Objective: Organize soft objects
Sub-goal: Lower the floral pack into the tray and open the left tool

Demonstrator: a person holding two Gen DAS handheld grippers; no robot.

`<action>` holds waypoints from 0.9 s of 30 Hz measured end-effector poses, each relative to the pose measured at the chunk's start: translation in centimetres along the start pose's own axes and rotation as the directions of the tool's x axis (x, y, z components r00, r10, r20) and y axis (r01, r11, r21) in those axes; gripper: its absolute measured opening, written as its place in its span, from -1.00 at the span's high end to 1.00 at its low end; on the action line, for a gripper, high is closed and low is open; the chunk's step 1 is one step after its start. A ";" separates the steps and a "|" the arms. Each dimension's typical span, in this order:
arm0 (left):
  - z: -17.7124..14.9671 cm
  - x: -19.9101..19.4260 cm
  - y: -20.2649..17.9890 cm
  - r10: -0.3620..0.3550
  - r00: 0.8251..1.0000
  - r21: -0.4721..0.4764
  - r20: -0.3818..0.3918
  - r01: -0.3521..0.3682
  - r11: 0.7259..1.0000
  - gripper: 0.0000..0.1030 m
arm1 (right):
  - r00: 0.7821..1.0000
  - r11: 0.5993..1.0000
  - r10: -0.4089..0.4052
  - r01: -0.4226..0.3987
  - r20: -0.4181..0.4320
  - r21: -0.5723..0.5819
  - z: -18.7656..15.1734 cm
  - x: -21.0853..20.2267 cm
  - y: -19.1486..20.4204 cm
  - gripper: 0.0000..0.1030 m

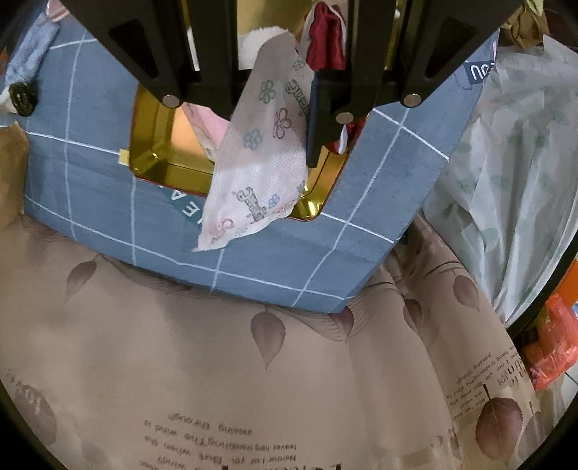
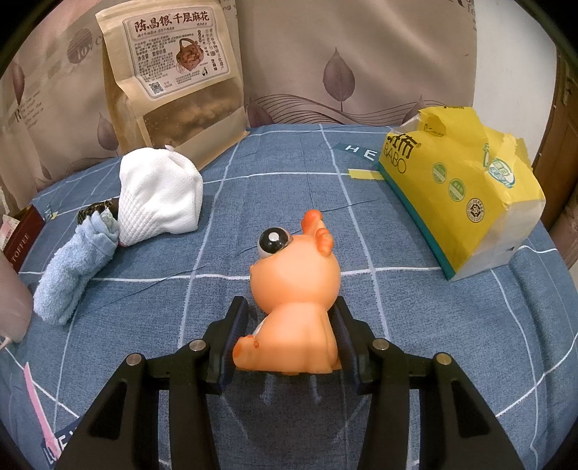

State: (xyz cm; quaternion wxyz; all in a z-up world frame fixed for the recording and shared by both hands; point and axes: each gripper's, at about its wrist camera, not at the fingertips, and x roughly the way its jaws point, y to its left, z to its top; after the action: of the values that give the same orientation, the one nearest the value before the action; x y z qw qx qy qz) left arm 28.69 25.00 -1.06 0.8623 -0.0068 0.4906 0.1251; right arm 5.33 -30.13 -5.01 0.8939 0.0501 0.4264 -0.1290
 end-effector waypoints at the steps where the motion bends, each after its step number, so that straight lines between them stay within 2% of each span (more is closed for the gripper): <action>1: 0.0 0.3 0.0 0.004 1.000 0.000 -0.003 -0.004 1.000 0.71 | 1.000 1.000 0.000 0.000 0.000 0.000 0.0 0.0 0.0 0.14; 7: -0.4 2.4 -0.2 0.008 0.999 -0.006 -0.036 -0.008 1.000 0.71 | 1.000 1.000 0.000 0.000 0.001 0.000 0.0 0.0 0.0 0.14; 15: -1.0 3.1 -0.1 0.011 0.999 -0.016 -0.051 -0.012 1.000 0.70 | 1.000 1.000 -0.002 0.002 0.002 -0.001 0.0 0.0 0.0 0.13; 17: -1.0 2.9 0.2 0.006 0.999 -0.024 -0.049 -0.008 1.000 0.61 | 1.000 1.000 -0.002 0.002 0.002 -0.001 0.0 0.1 0.0 0.13; 19: -0.9 2.7 0.3 0.008 0.999 -0.028 -0.047 -0.009 1.000 0.39 | 1.000 1.000 -0.002 0.002 0.003 0.000 0.0 0.0 0.0 0.13; 22: -0.9 2.2 0.6 0.011 0.999 -0.036 -0.049 -0.013 0.999 0.23 | 1.000 1.000 -0.003 0.003 0.003 -0.001 0.0 0.0 0.0 0.13; 27: -1.2 0.6 1.2 -0.024 0.999 -0.052 -0.042 0.022 0.998 0.20 | 1.000 1.000 -0.004 0.004 0.003 -0.001 0.0 0.0 0.0 0.13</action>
State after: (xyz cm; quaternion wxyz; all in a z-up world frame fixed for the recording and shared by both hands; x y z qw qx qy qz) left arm 27.68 26.12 -2.09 0.8525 -0.0374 0.5054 0.1277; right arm 5.34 -30.12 -5.06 0.8944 0.0484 0.4251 -0.1306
